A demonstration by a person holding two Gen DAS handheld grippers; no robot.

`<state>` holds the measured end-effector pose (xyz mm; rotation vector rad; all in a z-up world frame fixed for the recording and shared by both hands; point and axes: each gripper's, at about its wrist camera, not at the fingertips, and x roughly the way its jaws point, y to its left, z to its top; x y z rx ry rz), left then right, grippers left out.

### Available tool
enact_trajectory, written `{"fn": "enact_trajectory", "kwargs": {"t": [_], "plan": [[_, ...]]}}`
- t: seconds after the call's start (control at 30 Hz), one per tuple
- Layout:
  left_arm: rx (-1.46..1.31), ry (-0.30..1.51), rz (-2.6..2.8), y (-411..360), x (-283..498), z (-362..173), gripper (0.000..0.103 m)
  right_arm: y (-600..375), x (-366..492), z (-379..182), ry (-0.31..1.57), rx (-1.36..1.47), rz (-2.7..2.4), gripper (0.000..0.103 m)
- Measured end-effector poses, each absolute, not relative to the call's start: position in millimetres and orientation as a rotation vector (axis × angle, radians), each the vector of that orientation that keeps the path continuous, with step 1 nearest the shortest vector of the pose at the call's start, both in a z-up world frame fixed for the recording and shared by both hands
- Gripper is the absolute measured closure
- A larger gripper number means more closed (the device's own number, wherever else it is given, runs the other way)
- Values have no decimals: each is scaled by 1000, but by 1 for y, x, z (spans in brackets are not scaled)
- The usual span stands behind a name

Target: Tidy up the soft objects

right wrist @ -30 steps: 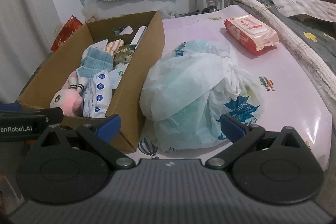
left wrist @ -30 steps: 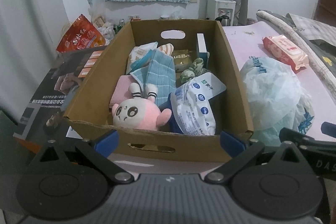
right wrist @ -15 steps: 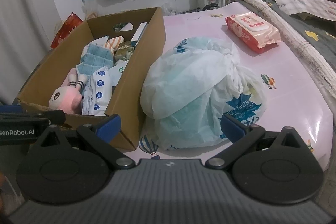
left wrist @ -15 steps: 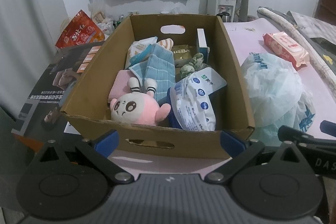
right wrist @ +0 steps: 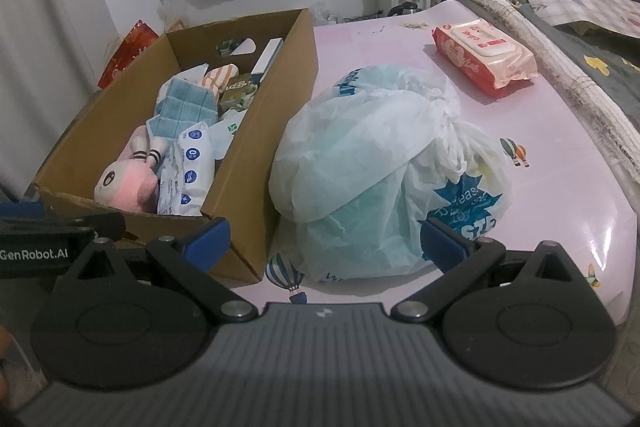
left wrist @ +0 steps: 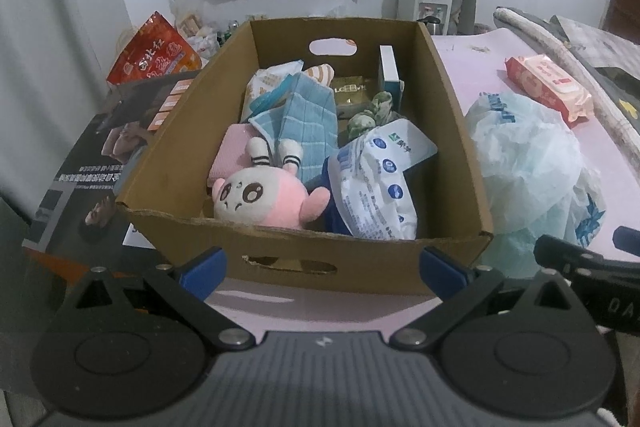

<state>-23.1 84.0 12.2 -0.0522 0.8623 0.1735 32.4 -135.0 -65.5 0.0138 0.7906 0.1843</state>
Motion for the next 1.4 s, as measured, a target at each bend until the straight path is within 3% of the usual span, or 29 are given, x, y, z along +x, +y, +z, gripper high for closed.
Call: {"fn": "enact_trajectory", "kwargs": {"t": [1.4], "plan": [[-45, 874, 157, 83, -20, 10, 0, -135, 38, -67, 805, 8, 184, 1]]}}
